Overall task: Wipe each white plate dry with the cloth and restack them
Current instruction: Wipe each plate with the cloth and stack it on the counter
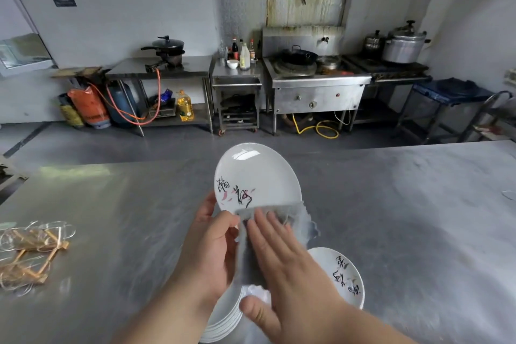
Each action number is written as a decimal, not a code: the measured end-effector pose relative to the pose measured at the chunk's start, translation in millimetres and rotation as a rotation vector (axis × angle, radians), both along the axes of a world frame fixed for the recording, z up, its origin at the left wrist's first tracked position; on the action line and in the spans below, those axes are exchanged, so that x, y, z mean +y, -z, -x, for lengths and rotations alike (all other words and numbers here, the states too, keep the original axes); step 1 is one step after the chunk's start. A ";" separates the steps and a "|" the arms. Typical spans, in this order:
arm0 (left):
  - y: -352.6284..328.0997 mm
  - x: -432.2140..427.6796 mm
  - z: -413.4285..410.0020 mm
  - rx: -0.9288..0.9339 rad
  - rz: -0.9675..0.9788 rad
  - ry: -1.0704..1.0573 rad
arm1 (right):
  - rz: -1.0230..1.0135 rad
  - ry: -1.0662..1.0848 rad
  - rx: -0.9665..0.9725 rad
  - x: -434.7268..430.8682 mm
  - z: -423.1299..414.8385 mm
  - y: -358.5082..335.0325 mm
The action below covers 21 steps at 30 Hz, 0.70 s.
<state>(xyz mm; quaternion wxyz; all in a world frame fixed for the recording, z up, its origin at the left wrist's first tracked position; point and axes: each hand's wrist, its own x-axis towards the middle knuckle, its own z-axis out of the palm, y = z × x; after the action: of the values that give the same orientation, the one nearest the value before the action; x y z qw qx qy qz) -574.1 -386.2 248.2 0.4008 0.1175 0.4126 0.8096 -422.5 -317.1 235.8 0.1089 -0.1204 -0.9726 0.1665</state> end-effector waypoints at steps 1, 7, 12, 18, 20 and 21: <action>1.2 -0.4 -0.8 -0.001 -0.002 -0.003 | 0.031 -0.035 0.043 -2.1 -1.3 3.1; -2.2 -3.9 3.0 0.000 -0.003 0.035 | -0.138 0.059 -0.069 46.0 -10.5 -11.2; -6.5 -3.6 2.8 0.000 -0.022 0.147 | -0.096 -0.166 0.070 27.7 -6.4 -2.6; -6.6 -17.2 8.5 0.184 0.150 0.292 | -0.290 -0.117 -0.053 73.4 14.7 -38.5; -3.3 -19.4 6.8 0.171 0.169 0.294 | -0.318 -0.033 -0.064 81.7 17.4 -42.4; -3.1 -19.8 5.5 0.169 0.170 0.287 | -0.307 0.004 -0.064 81.1 17.1 -39.7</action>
<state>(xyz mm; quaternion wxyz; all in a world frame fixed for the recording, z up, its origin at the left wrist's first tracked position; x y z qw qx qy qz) -579.6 -406.0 251.4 0.4848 0.2084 0.4906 0.6935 -439.6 -236.0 275.5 0.0952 -0.1094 -0.9894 0.0118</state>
